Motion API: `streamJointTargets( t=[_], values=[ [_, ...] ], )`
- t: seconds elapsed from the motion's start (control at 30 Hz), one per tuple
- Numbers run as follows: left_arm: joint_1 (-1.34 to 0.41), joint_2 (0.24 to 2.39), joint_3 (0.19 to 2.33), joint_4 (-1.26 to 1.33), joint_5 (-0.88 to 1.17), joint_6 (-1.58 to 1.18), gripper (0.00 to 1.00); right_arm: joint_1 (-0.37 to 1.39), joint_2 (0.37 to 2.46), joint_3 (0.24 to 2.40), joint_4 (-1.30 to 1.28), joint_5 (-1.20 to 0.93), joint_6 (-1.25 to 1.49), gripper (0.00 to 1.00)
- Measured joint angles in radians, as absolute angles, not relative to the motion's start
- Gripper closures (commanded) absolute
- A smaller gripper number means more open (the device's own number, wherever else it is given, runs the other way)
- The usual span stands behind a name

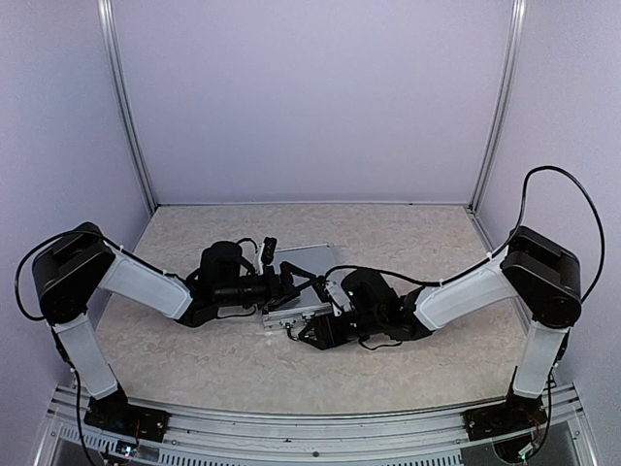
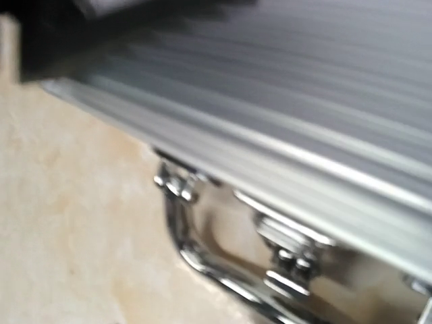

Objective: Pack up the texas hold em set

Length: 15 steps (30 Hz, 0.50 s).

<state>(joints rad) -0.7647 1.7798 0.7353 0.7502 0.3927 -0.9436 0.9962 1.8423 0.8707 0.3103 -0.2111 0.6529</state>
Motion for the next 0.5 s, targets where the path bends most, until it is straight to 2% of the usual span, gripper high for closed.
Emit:
streamJointTargets(
  t=[0.1,0.3,0.5],
  values=[
    [-0.765,1.781,0.737,0.747,0.393,-0.942,0.07,0.999,1.865,0.889,0.326,-0.216,0.648,0.54],
    [-0.765,1.781,0.739,0.744,0.393,-0.942,0.07,1.000,1.906,0.920,0.332,-0.211,0.640,0.81],
    [-0.765,1.781,0.745,0.731,0.395,-0.941,0.07,0.999,1.908,0.941,0.286,-0.180,0.628,0.87]
  ],
)
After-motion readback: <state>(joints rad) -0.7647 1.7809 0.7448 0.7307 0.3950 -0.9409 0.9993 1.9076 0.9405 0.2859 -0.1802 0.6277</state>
